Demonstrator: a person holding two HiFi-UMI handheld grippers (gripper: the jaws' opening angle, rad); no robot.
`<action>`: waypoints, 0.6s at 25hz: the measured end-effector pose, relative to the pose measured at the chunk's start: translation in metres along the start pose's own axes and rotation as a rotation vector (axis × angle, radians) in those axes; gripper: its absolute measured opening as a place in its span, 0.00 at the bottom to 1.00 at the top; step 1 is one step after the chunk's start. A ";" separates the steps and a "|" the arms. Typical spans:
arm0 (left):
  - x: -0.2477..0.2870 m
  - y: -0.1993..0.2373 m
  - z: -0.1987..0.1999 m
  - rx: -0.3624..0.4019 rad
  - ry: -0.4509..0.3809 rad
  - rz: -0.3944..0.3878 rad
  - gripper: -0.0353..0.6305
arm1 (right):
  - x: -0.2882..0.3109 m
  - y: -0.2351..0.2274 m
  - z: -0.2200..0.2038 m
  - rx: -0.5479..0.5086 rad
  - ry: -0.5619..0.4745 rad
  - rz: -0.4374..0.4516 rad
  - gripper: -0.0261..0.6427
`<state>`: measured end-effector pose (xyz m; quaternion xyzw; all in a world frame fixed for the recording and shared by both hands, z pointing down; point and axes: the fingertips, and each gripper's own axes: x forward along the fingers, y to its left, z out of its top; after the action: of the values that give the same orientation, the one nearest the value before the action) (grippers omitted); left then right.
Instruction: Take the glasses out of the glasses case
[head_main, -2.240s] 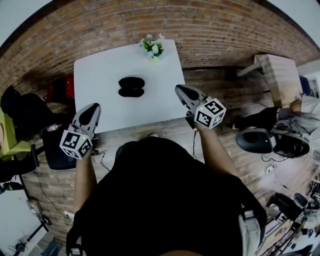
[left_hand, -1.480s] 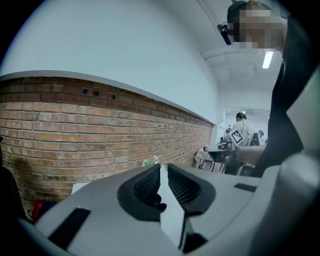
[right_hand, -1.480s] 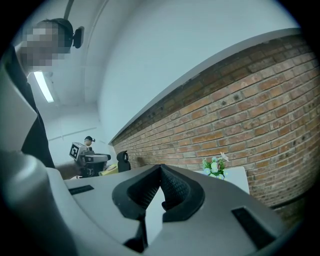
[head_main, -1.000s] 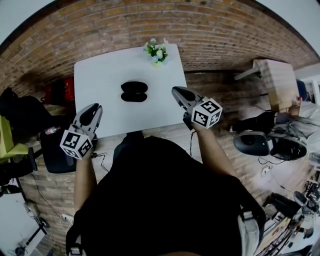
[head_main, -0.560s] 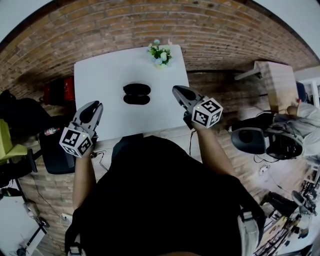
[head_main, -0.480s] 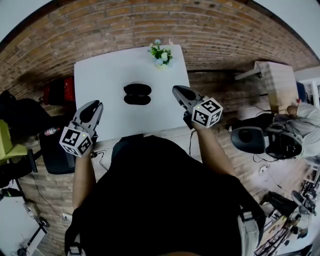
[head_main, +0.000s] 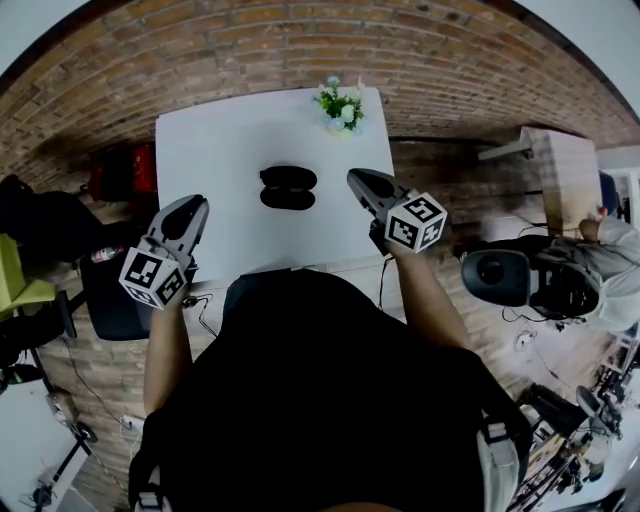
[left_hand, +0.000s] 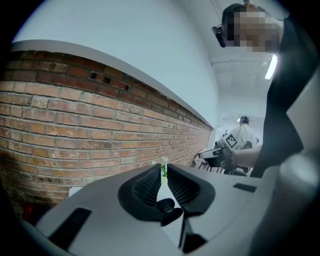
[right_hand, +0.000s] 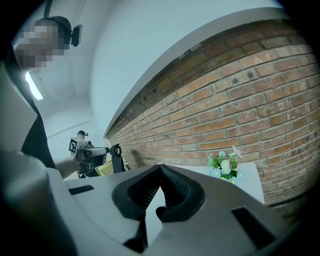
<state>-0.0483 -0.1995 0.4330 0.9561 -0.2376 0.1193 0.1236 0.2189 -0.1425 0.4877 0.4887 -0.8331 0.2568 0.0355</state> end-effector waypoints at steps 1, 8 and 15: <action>-0.001 0.003 0.000 -0.003 -0.003 0.001 0.12 | 0.005 0.000 -0.001 0.003 0.006 0.003 0.06; -0.005 0.024 -0.002 -0.034 -0.004 0.021 0.10 | 0.036 -0.002 -0.015 0.013 0.057 0.018 0.06; -0.011 0.038 -0.018 -0.059 0.003 0.018 0.09 | 0.063 0.000 -0.028 0.015 0.115 0.030 0.06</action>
<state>-0.0794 -0.2219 0.4534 0.9497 -0.2492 0.1146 0.1511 0.1810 -0.1802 0.5319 0.4609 -0.8349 0.2912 0.0757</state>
